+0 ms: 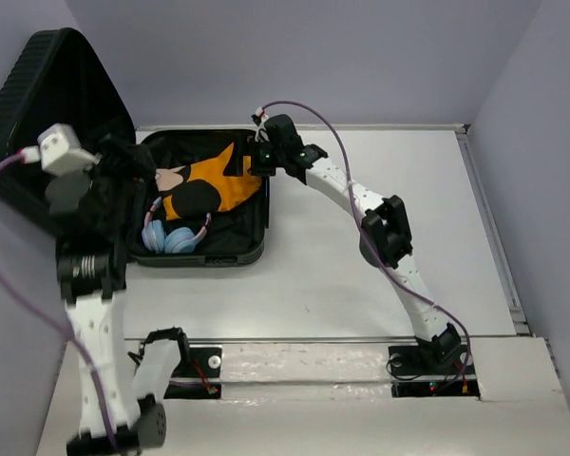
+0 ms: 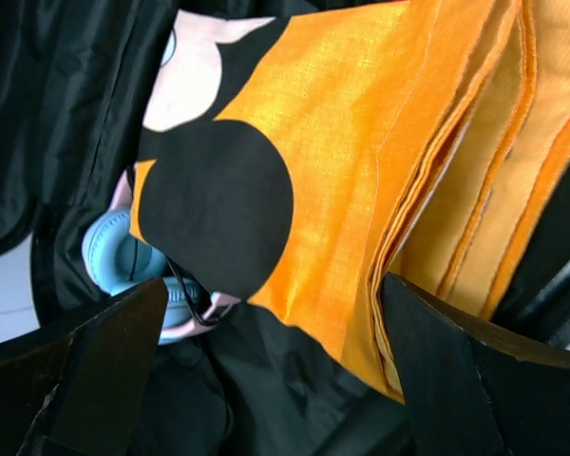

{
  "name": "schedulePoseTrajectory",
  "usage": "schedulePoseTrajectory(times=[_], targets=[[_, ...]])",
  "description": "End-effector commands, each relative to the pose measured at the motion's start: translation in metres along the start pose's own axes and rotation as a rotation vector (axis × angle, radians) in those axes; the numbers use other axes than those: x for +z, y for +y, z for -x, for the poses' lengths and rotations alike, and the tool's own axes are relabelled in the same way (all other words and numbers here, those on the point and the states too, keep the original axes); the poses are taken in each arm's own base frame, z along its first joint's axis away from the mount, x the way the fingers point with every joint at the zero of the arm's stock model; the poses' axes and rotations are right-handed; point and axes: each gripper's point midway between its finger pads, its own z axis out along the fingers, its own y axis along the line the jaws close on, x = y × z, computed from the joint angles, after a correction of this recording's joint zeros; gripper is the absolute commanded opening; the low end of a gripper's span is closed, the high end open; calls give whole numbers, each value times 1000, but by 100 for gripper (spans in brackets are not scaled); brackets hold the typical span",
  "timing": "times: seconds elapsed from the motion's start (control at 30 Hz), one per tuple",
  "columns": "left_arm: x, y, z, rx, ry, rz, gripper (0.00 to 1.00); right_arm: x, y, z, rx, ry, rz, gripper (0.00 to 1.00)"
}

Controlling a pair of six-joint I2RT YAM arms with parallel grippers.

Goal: Pack the luggage

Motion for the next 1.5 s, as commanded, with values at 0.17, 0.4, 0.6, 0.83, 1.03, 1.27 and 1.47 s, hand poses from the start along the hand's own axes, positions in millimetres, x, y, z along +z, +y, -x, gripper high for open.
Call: schedulePoseTrajectory(times=[0.17, 0.4, 0.6, 0.83, 1.03, 1.27, 1.47], targets=[[-158, 123, 5, -13, -322, 581, 96, -111, 132, 54, -239, -112, 193, 100], [-171, 176, -1, 31, -433, 904, 99, -194, 113, 30, -294, -183, 35, 78], [-153, 182, 15, 64, -494, 1026, 92, -223, 89, -40, -247, -130, 60, 83], [-102, 172, 51, 207, -466, 1146, 92, -209, 47, -109, -195, -4, 48, 94], [-54, 185, 54, 274, -384, 1202, 90, -196, 32, -126, -186, 33, 37, 96], [-41, 208, 44, 264, -343, 1220, 25, -148, 16, -122, -142, 77, 15, 98], [-27, 193, 31, 228, -319, 1069, 6, -95, -9, -127, -76, 111, -42, 88]])
